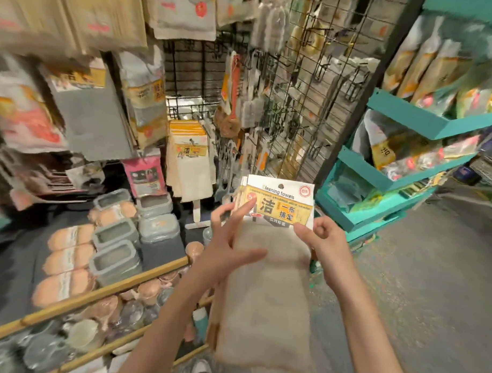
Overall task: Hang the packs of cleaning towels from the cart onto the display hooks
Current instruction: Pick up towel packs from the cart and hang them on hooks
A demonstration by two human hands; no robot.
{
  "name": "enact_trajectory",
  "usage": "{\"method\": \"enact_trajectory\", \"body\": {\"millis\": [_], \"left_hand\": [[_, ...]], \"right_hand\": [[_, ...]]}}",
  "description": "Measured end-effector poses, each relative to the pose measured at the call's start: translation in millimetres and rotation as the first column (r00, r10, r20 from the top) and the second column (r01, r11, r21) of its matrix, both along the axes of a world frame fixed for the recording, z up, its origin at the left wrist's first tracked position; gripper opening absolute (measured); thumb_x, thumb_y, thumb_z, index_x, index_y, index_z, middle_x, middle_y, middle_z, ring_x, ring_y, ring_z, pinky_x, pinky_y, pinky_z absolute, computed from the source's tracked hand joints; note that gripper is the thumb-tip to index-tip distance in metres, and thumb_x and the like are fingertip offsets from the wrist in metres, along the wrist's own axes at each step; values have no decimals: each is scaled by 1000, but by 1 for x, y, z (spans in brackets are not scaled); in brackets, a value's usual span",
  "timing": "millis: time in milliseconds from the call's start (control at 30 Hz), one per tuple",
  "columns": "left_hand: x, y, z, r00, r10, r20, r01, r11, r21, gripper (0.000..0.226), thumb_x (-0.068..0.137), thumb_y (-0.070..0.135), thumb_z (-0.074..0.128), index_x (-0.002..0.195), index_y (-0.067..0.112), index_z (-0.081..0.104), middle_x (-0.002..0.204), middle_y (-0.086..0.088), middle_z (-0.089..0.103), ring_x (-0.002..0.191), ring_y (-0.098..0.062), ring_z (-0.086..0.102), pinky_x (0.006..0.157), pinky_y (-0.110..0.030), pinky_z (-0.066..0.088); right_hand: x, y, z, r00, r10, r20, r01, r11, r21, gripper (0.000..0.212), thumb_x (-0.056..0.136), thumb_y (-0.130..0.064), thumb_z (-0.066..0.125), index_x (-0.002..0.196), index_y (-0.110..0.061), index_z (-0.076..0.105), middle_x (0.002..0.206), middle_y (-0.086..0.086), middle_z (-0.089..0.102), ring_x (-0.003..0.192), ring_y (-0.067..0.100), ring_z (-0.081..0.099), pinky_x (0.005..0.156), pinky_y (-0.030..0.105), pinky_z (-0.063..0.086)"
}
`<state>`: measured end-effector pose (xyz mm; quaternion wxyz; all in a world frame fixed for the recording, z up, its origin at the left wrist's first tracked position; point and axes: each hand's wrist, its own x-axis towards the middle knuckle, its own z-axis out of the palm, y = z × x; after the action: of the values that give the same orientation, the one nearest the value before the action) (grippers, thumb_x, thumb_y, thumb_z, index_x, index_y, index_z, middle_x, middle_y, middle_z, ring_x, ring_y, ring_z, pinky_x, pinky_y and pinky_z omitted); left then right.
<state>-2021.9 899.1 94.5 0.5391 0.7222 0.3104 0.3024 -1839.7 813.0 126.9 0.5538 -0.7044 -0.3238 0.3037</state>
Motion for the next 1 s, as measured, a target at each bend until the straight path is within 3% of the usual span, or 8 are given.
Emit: {"method": "enact_trajectory", "body": {"millis": [167, 333, 400, 500, 633, 700, 800, 1000], "left_hand": [[8, 41, -9, 997, 81, -13, -81, 997, 2, 90, 63, 47, 75, 123, 80, 18, 114, 39, 14, 105, 40, 21, 82, 5, 29], [20, 80, -12, 982, 186, 17, -186, 983, -8, 93, 64, 46, 75, 118, 86, 11, 113, 43, 12, 117, 26, 27, 89, 3, 28], [23, 97, -13, 976, 218, 13, -218, 976, -17, 96, 64, 44, 77, 119, 84, 9, 114, 44, 10, 122, 13, 28, 98, -10, 29], [22, 121, -13, 967, 254, -4, -254, 967, -36, 96, 61, 49, 75, 122, 77, 6, 126, 40, 6, 122, 13, 24, 100, -16, 26], [20, 142, -16, 956, 293, 2, -292, 954, -73, 102, 61, 49, 78, 134, 71, 11, 146, 25, 16, 130, 8, 27, 106, -22, 29], [21, 150, -18, 959, 282, 14, -281, 958, -50, 105, 63, 47, 81, 139, 68, 11, 145, 32, 20, 135, 10, 24, 110, -26, 28], [24, 162, -18, 967, 253, 13, -254, 967, 4, 103, 71, 42, 80, 145, 57, 10, 145, 45, 18, 137, 16, 18, 110, -19, 24], [31, 179, -20, 939, 344, 3, -344, 939, -20, 82, 85, 19, 71, 145, 42, 19, 150, 19, 28, 128, 27, 21, 100, 3, 20]], "right_hand": [[11, 53, -6, 998, 65, -26, -65, 998, 0, 22, 85, -21, 67, 88, -13, 47, 76, 3, 66, 69, 21, 59, 57, 29, 41], [19, 110, 7, 988, 123, -94, -125, 992, -8, 31, 88, -18, 64, 111, -21, 44, 91, 1, 74, 81, 16, 69, 66, 29, 51], [21, 133, 11, 985, 168, -47, -169, 985, -19, 29, 88, -22, 64, 112, -18, 49, 98, -2, 69, 79, 7, 67, 59, 18, 49], [24, 165, 15, 979, 197, 42, -196, 980, -26, 29, 83, -30, 68, 105, -15, 56, 97, -7, 64, 79, 2, 63, 53, 9, 44], [30, 197, 13, 978, 200, 63, -201, 980, 8, 20, 81, -24, 72, 93, -9, 66, 92, -1, 69, 84, 12, 64, 62, 17, 47], [32, 209, 10, 971, 236, 29, -237, 971, 24, 9, 82, -22, 71, 88, -15, 70, 88, -2, 72, 81, 13, 67, 63, 19, 49], [37, 226, 3, 951, 308, -7, -308, 951, 22, 3, 83, -19, 68, 86, -21, 70, 80, -10, 74, 74, 7, 69, 59, 15, 49], [52, 260, -11, 918, 378, -120, -377, 926, 25, 12, 85, -13, 65, 91, -18, 74, 92, 1, 75, 88, 20, 71, 78, 35, 53]]}}
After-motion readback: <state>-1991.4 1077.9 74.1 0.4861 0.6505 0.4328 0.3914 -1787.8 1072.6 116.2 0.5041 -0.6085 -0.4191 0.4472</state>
